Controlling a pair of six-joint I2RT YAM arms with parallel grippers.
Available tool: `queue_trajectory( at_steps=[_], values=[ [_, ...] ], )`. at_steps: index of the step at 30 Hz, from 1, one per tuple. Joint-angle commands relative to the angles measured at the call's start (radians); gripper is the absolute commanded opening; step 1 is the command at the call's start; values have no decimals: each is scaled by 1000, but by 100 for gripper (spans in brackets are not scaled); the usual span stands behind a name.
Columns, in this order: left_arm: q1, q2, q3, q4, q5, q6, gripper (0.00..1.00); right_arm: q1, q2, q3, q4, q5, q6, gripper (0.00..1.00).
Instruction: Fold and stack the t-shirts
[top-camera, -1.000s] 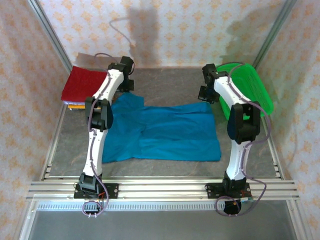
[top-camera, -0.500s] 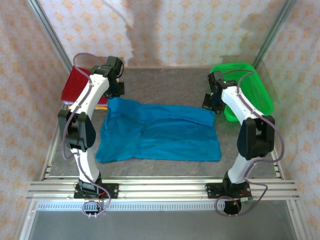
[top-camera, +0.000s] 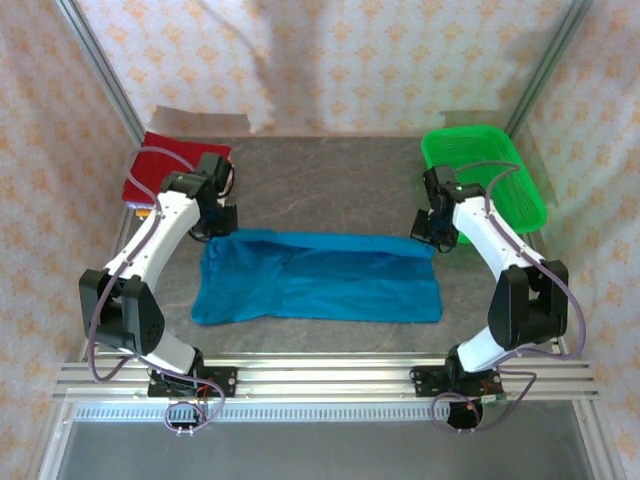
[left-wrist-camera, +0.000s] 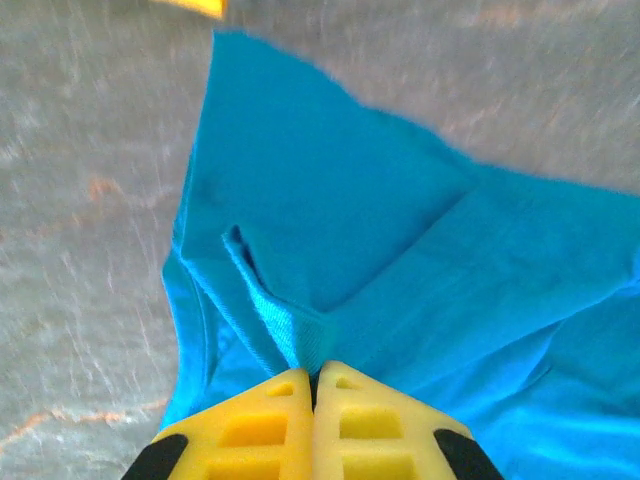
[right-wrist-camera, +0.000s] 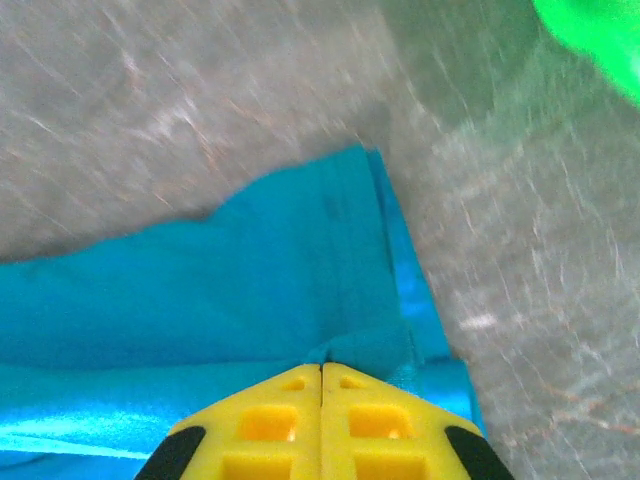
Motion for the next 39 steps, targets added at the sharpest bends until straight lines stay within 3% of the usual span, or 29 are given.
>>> queue_trajectory(
  at_steps=[1, 6, 11, 14, 17, 19, 24, 27, 32, 39],
  values=[
    [-25, -35, -107, 5, 48, -54, 0, -6, -42, -69, -42, 40, 56, 1],
    [-44, -73, -230, 1, 106, -97, 0, -4, -36, -173, -51, 21, 109, 5],
    [-63, -76, -311, -40, 107, -145, 0, -3, -27, -213, -47, 7, 120, 31],
    [-63, -60, -338, -51, 105, -146, 5, -3, -54, -185, -84, 20, 124, 38],
    [-63, -43, -339, -57, 115, -131, 14, 6, -88, -148, -117, 21, 123, 39],
    [-63, -43, -324, -70, 130, -117, 30, 21, -102, -105, -159, 16, 124, 40],
    [-63, -75, -227, -146, 99, -103, 38, 69, -121, -45, -173, -40, 149, 41],
    [-63, -84, -189, -80, 128, -118, 48, 104, -107, -47, -108, -72, 188, 41],
    [-63, 57, -126, 42, 254, -101, 50, 140, -61, -31, -22, -135, 230, 42],
    [-63, 231, -58, 140, 284, -47, 50, 145, -46, -5, -41, -120, 217, 42]
  ],
)
